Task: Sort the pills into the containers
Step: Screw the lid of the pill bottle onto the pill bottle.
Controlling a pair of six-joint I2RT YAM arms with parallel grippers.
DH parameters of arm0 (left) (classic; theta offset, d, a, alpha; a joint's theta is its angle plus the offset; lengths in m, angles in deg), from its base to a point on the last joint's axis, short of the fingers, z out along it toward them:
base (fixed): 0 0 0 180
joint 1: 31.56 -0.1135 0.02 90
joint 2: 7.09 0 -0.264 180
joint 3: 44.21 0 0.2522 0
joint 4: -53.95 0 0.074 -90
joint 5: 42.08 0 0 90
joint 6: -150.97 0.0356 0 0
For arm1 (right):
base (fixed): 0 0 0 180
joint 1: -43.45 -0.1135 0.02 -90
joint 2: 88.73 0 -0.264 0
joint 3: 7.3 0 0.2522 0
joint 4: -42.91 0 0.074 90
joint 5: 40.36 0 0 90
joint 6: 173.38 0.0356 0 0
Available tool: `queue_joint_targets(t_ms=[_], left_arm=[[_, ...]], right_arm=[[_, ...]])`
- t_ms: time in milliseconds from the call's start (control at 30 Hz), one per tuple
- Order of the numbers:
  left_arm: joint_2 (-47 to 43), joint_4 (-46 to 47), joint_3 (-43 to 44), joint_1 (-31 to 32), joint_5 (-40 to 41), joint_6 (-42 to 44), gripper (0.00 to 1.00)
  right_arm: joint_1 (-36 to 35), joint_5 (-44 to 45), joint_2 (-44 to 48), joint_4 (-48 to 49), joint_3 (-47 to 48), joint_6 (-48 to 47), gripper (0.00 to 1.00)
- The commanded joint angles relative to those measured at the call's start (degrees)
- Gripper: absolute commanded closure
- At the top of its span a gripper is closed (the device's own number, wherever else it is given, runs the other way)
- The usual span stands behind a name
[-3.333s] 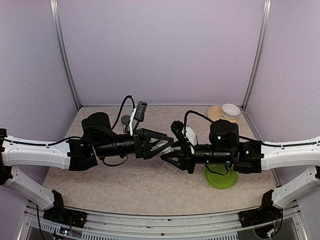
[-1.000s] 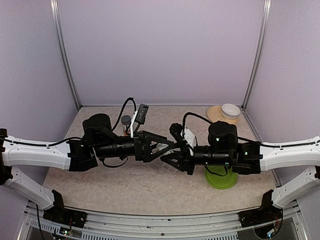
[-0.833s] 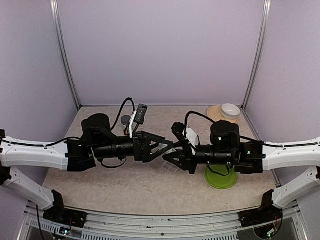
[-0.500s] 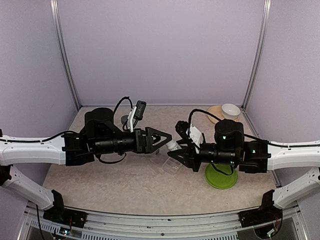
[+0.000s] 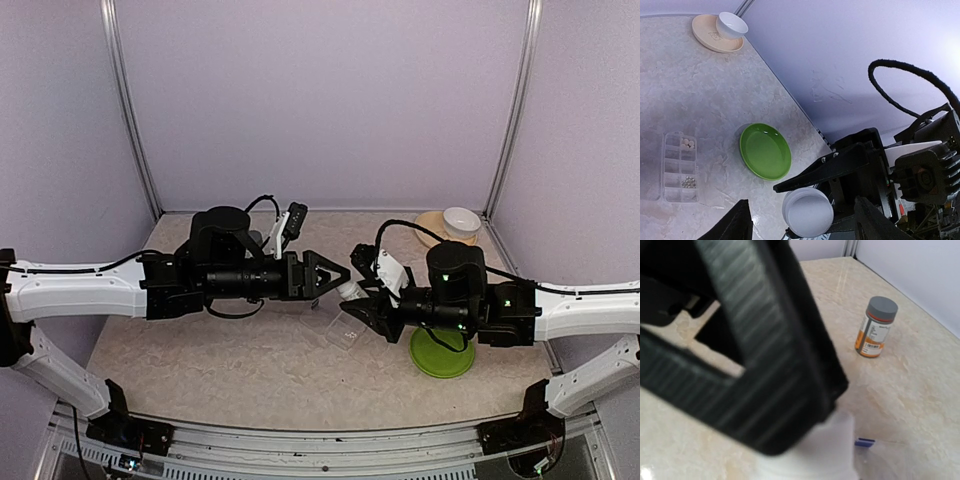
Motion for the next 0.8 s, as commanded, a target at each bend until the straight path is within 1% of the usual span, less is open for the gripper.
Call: queue_joint_targets(t_ms=[0,167,233,367,467,567,633,700,767], left_arm=[[1.0,-1.6,2.7,0.0,-1.5,0.0,0.34],[2.0,-2.0,3.0,0.3,-2.5,0.0,0.38],[2.0,-1.7,2.9,0.4,-2.7,0.0,0.43],[2.0,-1.6,3.0,0.5,-3.0,0.0,0.49],[2.0,-1.6,2.9,0.5,-3.0,0.1,0.55],[2.1,-1.7,3.0,0.6,-2.9,0.2,0.64],[2.3,-1.8,3.1,0.6,-3.1,0.4,0.67],[2.3,-1.8,3.1,0.8,-3.2,0.6,0.74],[2.5,-1.8,3.1,0.9,-3.4,0.9,0.78]], right_arm=[[-0.7,1.8,-0.3,-0.2,1.7,-0.5,0.84],[-0.8,1.8,-0.6,-0.4,2.1,-0.7,0.83],[-1.0,1.9,-0.7,-0.5,2.2,-0.7,0.83],[-1.1,2.1,-0.7,-0.6,2.2,-0.6,0.84],[-1.2,2.2,-0.9,-0.7,2.3,-0.6,0.84],[-1.3,2.2,-1.1,-0.9,2.5,-0.5,0.84],[-1.3,2.3,-1.1,-1.1,2.6,-0.5,0.84],[-1.3,2.3,-1.2,-1.2,2.8,-0.4,0.84],[-1.3,2.2,-1.2,-1.4,2.9,-0.3,0.84]])
